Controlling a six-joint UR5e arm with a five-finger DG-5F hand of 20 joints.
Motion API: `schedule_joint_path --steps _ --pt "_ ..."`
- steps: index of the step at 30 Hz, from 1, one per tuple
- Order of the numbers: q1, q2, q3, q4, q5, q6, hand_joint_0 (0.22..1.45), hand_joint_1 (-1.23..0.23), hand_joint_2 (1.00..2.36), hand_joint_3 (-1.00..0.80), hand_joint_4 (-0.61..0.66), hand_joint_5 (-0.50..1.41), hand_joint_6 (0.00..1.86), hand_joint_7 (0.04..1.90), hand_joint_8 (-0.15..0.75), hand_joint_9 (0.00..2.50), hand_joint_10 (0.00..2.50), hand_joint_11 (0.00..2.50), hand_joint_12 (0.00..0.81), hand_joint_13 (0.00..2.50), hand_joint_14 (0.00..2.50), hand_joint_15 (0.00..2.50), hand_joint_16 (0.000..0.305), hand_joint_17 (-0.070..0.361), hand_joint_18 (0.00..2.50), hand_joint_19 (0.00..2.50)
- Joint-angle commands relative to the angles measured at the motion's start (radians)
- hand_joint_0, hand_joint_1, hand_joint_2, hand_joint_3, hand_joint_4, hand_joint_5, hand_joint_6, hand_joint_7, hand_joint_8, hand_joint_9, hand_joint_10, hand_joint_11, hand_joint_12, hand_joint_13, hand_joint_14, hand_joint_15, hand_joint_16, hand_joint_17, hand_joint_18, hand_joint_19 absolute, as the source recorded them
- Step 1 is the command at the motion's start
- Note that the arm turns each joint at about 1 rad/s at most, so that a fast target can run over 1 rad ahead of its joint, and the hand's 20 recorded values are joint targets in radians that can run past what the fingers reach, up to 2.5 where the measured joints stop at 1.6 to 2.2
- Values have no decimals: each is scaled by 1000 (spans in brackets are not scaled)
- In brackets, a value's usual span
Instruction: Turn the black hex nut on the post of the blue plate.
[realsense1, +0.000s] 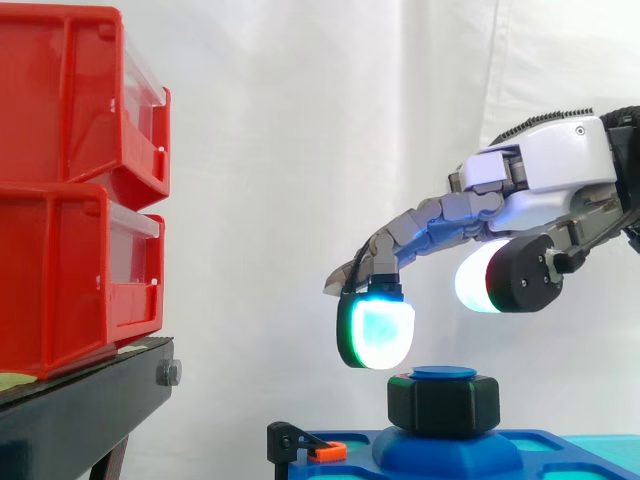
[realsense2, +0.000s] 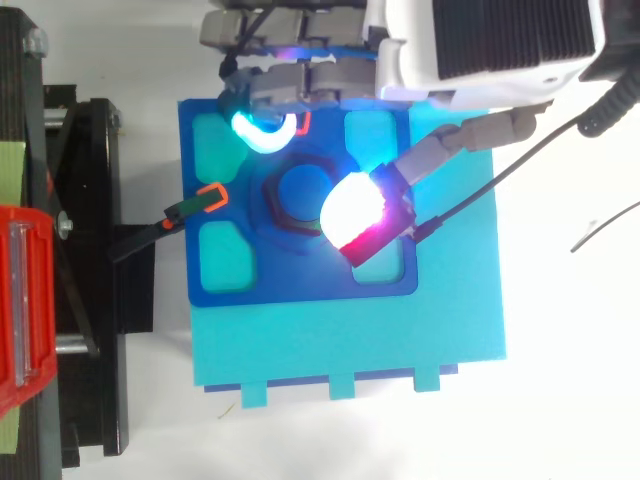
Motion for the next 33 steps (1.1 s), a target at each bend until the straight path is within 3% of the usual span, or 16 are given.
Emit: schedule_joint_path --steps 1,5,9,16,26,33 --pt "15 -21 2 26 2 4 477 -272 1000 -500 172 -209 503 967 232 217 0 0 371 200 0 20 61 137 42 83" --pt "29 -22 2 55 4 10 477 -272 1000 -500 175 -210 503 962 232 218 0 0 372 200 0 13 61 138 44 83" --pt "52 -21 4 47 32 18 477 -271 1000 -500 174 -210 503 961 234 219 0 0 371 199 0 16 61 138 43 84" --pt "72 -21 2 38 47 23 477 -270 1000 -500 177 -209 503 979 233 219 0 0 372 201 0 17 61 138 44 83" --pt "73 -21 2 15 47 21 478 -272 1000 -500 177 -202 503 1030 232 218 0 0 371 202 0 18 61 137 49 84" --pt "58 -21 2 0 33 17 478 -272 1000 -500 182 -202 503 1032 232 218 0 0 371 203 0 14 61 137 51 83"
